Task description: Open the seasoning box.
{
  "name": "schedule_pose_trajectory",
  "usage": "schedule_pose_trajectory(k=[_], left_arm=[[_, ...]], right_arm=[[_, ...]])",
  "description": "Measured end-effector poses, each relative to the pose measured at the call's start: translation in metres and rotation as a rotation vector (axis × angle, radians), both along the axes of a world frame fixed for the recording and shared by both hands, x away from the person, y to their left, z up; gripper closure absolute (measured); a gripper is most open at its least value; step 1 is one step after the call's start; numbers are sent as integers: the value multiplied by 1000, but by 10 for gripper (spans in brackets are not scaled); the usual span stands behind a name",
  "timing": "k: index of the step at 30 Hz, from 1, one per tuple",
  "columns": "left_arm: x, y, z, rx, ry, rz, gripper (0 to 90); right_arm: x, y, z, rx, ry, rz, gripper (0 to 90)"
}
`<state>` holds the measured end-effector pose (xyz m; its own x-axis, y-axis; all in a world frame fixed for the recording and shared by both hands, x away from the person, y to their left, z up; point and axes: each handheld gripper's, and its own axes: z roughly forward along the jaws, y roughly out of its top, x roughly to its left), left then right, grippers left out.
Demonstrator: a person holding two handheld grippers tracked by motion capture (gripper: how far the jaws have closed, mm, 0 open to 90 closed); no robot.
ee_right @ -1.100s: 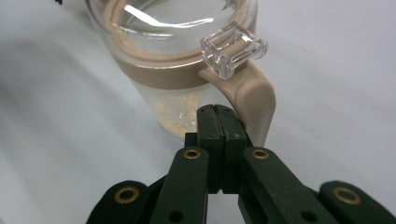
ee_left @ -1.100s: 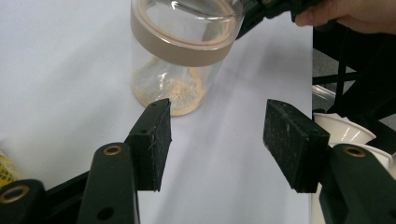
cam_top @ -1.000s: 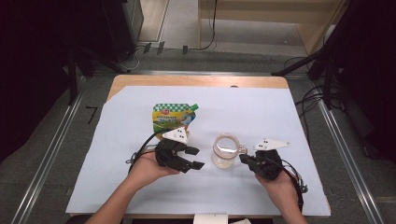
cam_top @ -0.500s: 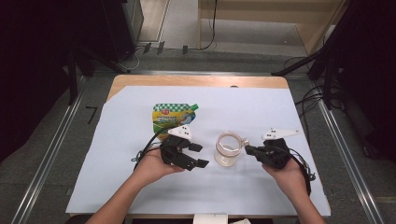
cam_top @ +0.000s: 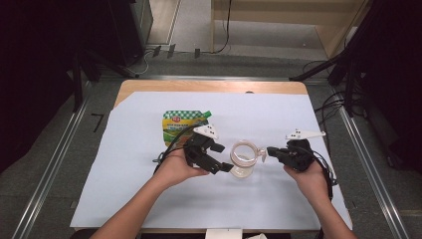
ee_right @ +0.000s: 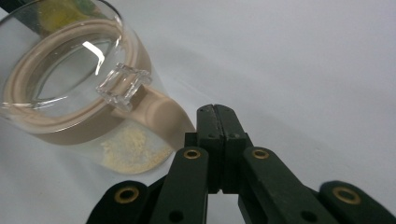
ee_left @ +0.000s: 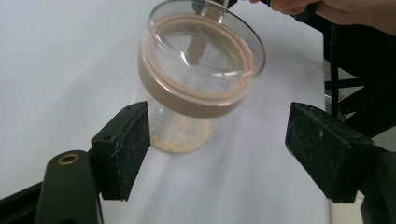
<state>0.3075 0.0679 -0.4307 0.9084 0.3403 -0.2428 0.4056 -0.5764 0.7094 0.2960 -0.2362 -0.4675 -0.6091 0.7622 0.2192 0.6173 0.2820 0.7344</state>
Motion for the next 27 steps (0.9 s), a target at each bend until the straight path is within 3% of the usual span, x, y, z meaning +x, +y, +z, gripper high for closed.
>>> schedule_pose_trajectory(k=[9,15,17,25,27], left_arm=[[10,-19,-13,4,-34,-30,205],[8,-33,-17,27,-116,-52,147],[8,-36,-19,16,-140,-54,137],[9,-44,-24,8,-168,-64,109],[11,-45,-26,-7,-160,-65,106]], right_arm=[[-1,8,-7,-20,6,1,900],[-1,9,-9,-15,12,-12,900],[-1,9,-9,-14,7,-16,900],[-4,11,-11,-16,-2,-38,900],[-4,11,-11,-14,-2,-39,900]])
